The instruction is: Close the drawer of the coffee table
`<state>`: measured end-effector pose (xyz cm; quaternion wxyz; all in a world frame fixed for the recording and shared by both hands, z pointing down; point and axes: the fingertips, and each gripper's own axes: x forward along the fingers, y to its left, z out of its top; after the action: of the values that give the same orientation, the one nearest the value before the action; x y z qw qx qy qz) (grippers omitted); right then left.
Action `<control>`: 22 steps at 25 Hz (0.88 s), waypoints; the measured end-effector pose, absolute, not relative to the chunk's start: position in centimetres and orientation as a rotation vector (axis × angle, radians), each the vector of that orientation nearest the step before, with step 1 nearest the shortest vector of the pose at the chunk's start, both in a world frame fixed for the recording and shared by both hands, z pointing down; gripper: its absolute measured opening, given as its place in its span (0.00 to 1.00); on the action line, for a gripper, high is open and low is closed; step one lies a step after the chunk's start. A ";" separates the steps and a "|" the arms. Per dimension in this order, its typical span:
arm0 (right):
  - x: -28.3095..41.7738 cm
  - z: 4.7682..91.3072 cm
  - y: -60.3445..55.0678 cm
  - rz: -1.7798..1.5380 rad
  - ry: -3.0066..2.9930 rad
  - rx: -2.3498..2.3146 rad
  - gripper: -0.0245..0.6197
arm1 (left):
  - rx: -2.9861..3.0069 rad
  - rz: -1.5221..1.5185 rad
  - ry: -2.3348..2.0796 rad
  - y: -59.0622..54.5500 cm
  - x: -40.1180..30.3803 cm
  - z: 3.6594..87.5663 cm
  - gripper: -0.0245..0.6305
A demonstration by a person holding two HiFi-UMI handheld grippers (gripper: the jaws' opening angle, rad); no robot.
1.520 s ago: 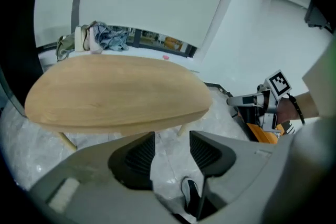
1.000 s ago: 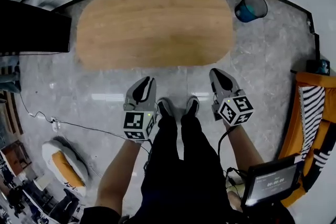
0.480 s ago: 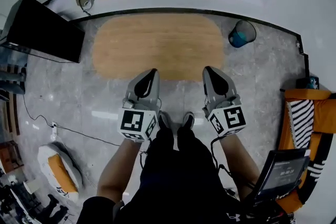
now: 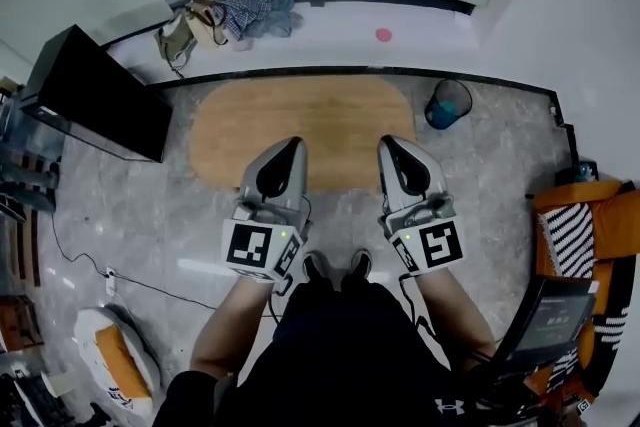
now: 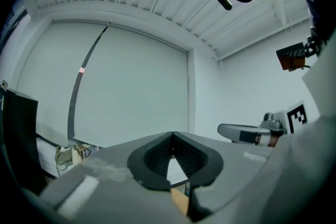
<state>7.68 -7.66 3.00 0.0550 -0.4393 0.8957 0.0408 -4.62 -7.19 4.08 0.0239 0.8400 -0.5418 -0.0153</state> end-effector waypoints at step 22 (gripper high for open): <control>9.2 -2.5 -7.4 0.343 2.675 -1.467 0.04 | 2.667 -0.174 -1.841 -5.6 -8.2 -3.4 0.04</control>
<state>9.22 -7.40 -2.46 0.0357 -0.4777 0.8707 0.1116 -8.19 -5.57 -3.42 -0.0518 0.8206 -0.5666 -0.0534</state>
